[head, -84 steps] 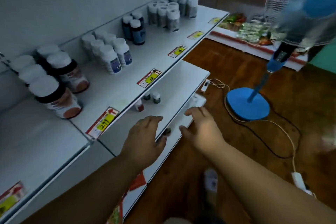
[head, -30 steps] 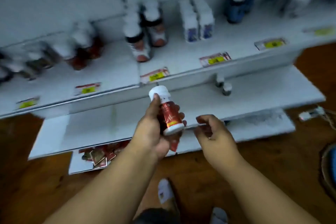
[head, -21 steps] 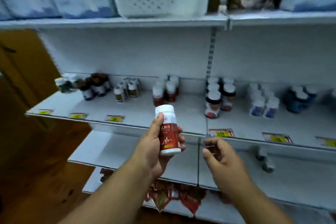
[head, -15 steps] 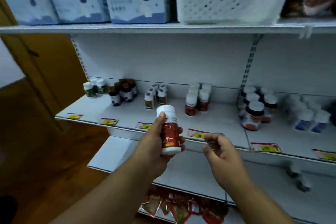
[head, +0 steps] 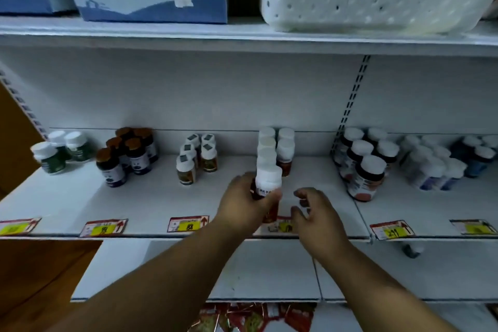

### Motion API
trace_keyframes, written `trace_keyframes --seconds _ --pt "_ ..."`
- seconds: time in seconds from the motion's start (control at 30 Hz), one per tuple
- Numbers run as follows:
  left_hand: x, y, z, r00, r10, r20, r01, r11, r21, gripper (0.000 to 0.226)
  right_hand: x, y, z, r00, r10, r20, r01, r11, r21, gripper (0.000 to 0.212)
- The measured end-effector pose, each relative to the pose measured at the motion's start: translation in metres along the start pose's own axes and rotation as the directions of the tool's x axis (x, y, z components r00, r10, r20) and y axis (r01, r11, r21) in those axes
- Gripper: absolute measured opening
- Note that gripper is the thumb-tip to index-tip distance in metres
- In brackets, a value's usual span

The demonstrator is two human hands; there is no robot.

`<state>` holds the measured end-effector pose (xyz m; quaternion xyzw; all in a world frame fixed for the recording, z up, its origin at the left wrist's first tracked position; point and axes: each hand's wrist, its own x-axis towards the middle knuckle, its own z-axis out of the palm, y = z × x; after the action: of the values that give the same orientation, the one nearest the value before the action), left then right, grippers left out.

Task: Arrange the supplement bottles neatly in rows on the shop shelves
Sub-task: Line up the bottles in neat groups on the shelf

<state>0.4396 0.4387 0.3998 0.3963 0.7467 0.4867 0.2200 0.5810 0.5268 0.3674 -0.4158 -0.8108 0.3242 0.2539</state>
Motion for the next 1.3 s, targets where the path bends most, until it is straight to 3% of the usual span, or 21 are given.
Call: trace_keyframes --seconds 0.1,0.17,0.27,0.37,0.43,0.53,0.67,0.9,1.07,1.17,1.3 --pt "0.037 -0.005 0.015 0.987 0.156 0.024 -0.158 0.974 0.164 0.059 0.026 0.021 0.001 1.000 0.009 0.012 -0.008 0.999 -0.045 0.041" --pt "0.058 -0.009 0.023 0.959 0.275 0.069 -0.282 0.902 0.326 0.070 0.041 0.030 0.000 0.999 0.021 0.032 -0.020 0.999 -0.034 0.053" --pt "0.075 -0.009 0.032 0.882 0.459 0.105 -0.442 0.729 0.523 0.064 0.053 0.040 -0.004 0.990 0.010 0.142 -0.001 0.998 -0.059 0.082" --pt "0.089 -0.013 0.039 0.827 0.556 0.086 -0.484 0.627 0.611 0.061 0.068 0.050 0.003 0.962 0.050 0.267 0.008 0.977 -0.212 0.118" --pt "0.098 -0.016 0.042 0.797 0.597 0.097 -0.504 0.567 0.651 0.059 0.077 0.058 0.015 0.957 0.037 0.287 0.062 0.943 -0.326 0.127" --pt "0.109 -0.024 0.045 0.803 0.581 0.132 -0.501 0.537 0.678 0.061 0.086 0.063 0.031 0.948 0.032 0.318 0.105 0.909 -0.404 0.125" --pt "0.120 -0.034 0.046 0.867 0.480 0.135 -0.426 0.573 0.700 0.069 0.093 0.068 0.044 0.951 0.038 0.305 0.108 0.887 -0.448 0.130" --pt "0.128 -0.043 0.047 0.889 0.444 0.114 -0.384 0.585 0.714 0.073 0.097 0.076 0.051 0.950 0.059 0.306 0.110 0.856 -0.505 0.117" --pt "0.125 -0.046 0.043 0.874 0.461 0.152 -0.431 0.594 0.679 0.082 0.094 0.061 0.042 0.935 0.134 0.327 0.056 0.858 -0.511 0.109" --pt "0.117 -0.043 0.038 0.839 0.523 0.150 -0.496 0.622 0.606 0.086 0.075 0.049 0.035 0.951 0.176 0.255 -0.029 0.870 -0.492 0.107" --pt "0.084 -0.034 0.034 0.705 0.704 0.090 -0.675 0.626 0.391 0.069 0.028 0.036 0.023 0.980 0.183 0.077 -0.132 0.890 -0.436 0.096"
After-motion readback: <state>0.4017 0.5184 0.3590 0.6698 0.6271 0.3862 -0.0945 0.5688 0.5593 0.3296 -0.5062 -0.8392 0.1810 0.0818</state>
